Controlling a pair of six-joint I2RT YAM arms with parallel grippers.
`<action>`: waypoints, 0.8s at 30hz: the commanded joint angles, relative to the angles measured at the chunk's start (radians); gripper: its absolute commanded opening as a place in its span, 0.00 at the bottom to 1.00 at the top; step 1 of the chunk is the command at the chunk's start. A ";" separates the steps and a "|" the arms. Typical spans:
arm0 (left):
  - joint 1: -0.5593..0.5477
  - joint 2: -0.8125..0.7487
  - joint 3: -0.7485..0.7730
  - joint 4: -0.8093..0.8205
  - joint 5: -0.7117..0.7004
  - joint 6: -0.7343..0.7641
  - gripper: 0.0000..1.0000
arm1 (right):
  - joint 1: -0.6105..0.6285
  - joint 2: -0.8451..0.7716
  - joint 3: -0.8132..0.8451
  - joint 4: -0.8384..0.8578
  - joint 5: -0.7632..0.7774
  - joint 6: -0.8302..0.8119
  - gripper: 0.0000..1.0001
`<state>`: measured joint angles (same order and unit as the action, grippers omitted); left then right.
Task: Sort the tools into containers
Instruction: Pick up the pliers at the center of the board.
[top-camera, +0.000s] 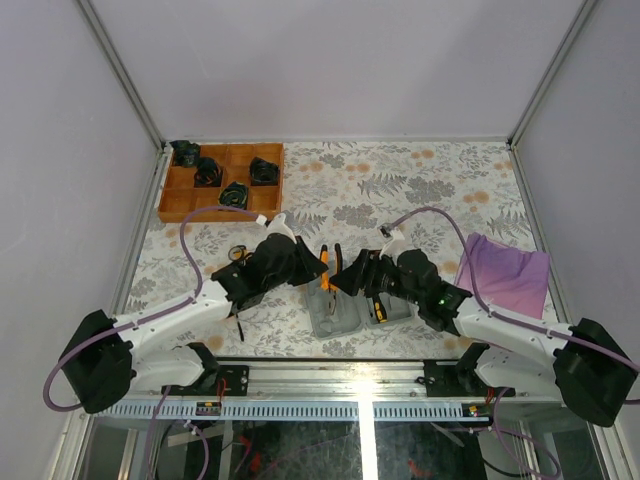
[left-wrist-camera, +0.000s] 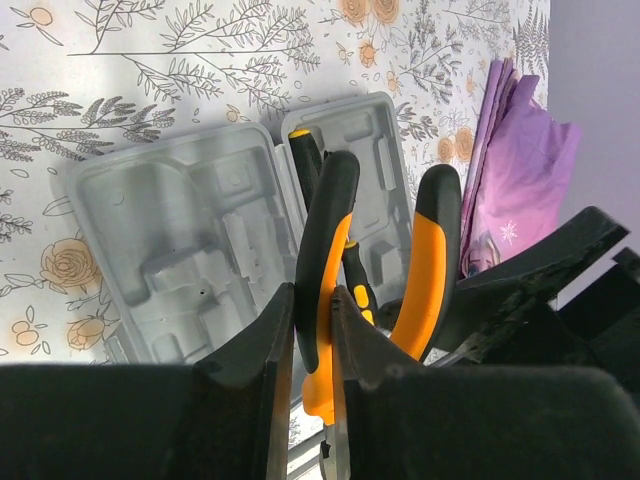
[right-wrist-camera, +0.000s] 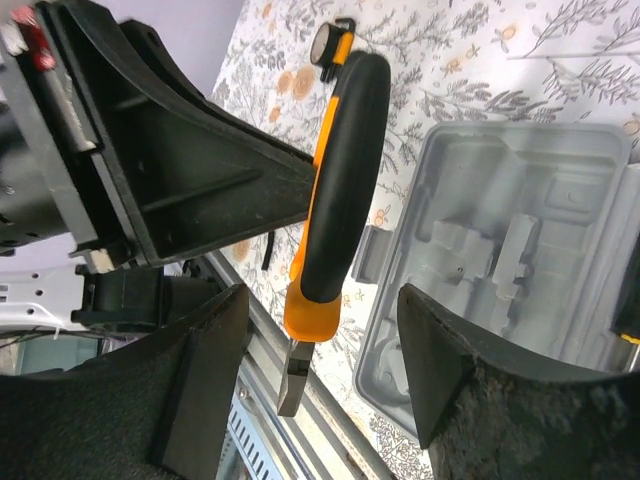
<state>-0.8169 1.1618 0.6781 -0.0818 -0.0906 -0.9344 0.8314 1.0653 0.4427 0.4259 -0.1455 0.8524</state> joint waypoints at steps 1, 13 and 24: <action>-0.016 0.008 0.065 0.111 -0.037 -0.025 0.00 | 0.021 0.053 0.029 0.100 -0.062 0.022 0.67; -0.034 0.009 0.084 0.105 -0.056 -0.029 0.00 | 0.050 0.127 0.052 0.137 -0.079 0.016 0.29; -0.035 -0.167 0.139 -0.026 -0.058 0.057 0.44 | 0.051 0.010 0.107 -0.005 0.113 -0.162 0.00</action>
<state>-0.8440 1.0966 0.7307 -0.0959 -0.1333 -0.9241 0.8783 1.1584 0.4770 0.4648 -0.1741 0.8127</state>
